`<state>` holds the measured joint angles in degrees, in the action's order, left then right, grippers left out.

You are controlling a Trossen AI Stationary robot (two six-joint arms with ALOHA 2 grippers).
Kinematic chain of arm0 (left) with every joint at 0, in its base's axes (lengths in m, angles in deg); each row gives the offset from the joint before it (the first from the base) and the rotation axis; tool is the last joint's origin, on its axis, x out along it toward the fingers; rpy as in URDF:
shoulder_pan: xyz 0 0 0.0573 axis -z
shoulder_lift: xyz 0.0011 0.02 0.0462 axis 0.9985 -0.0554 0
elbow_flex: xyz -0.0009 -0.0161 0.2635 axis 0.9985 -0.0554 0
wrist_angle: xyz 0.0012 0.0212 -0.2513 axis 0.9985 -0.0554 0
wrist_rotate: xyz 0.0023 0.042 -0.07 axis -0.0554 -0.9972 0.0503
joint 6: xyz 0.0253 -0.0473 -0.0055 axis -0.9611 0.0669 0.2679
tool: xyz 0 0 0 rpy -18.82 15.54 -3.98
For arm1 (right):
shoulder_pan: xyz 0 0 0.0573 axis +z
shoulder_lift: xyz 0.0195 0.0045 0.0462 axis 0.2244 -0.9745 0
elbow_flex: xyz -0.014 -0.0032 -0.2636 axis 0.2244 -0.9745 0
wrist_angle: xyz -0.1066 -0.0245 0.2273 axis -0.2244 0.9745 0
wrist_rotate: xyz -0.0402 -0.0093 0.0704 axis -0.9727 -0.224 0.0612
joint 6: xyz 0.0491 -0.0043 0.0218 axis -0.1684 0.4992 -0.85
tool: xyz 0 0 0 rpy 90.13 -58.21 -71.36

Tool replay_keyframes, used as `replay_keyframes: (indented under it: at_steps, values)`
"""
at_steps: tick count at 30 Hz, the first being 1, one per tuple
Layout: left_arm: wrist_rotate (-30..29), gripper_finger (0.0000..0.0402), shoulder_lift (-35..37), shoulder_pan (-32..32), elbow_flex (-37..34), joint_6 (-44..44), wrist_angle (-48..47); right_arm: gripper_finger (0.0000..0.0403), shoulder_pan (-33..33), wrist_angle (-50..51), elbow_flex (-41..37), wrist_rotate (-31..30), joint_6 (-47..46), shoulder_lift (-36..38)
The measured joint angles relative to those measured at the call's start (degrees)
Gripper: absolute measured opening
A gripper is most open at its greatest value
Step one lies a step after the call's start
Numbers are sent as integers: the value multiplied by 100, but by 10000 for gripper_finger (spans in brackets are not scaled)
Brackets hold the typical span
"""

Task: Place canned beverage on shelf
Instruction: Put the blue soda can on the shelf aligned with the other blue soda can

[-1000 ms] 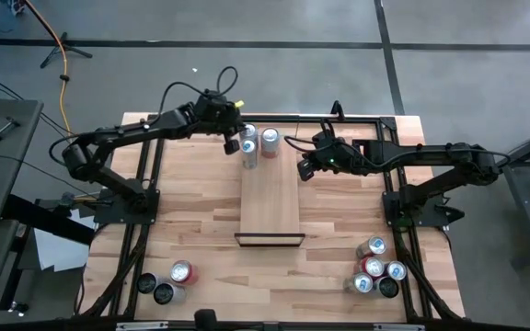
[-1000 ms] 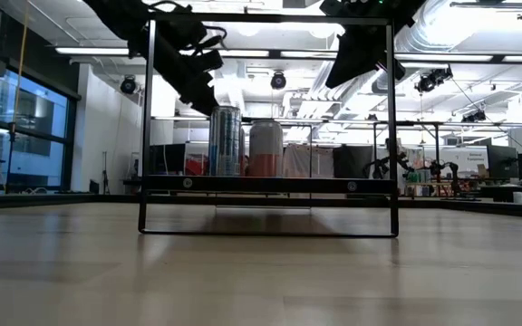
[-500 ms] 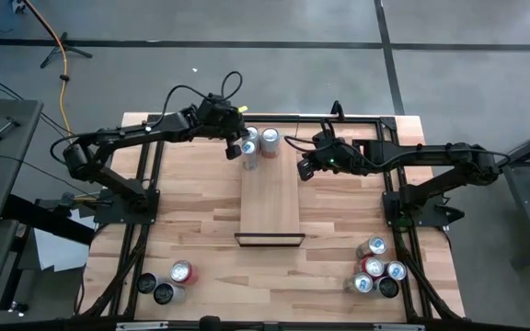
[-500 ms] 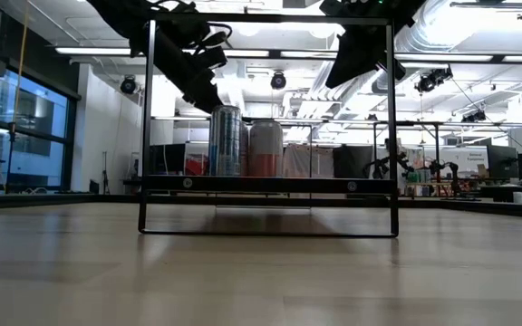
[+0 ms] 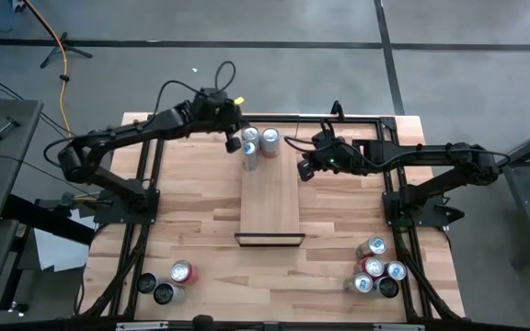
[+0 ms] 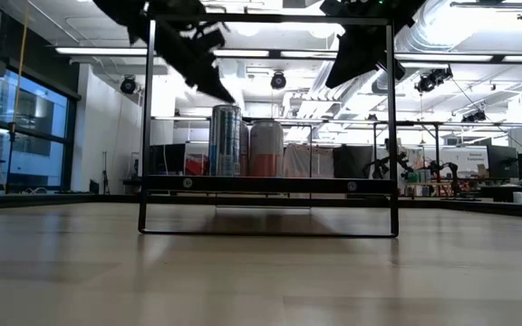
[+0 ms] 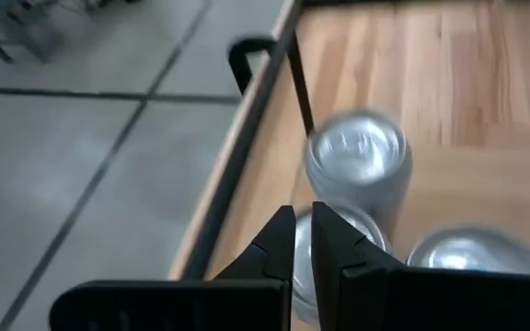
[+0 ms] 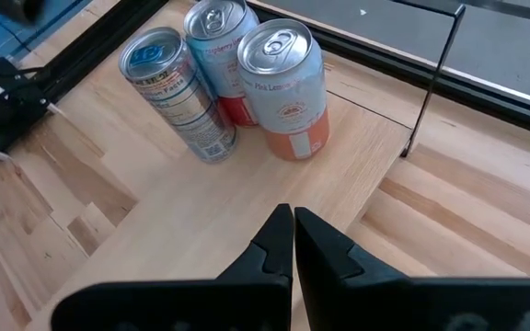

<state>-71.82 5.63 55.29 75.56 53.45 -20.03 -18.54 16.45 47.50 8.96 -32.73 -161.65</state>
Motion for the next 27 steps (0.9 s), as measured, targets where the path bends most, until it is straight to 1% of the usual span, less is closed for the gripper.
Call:
replay_keyframes:
  at_steps: [3,7,10,13,15,17,19,21,24,27]
  values:
    - [25,0,289,52,130,413,-67,0,-1,0,0,2,226,1]
    - [557,0,881,254,131,1051,-443,0,-1,2,0,36,371,15]
    - [884,0,1394,596,117,1401,-862,0,-3,2,0,221,468,15]
    - [896,0,2055,1109,-309,1836,-675,0,-3,4,0,513,543,15]
    - [710,0,2530,1486,-769,2317,-261,0,-1,4,0,679,607,15]
    - [310,0,2994,1904,-1313,2772,277,0,1,5,0,841,640,15]
    - [-125,0,3393,2312,-1833,3044,810,0,1,3,0,1014,610,15]
    - [-428,0,3688,2641,-2244,3172,1143,0,1,-15,0,1159,546,16]
    - [-732,0,3920,3003,-2626,3389,1404,0,27,-51,0,1403,505,54]
    - [-783,0,3947,3227,-2794,3564,1511,0,147,-72,0,1568,662,164]
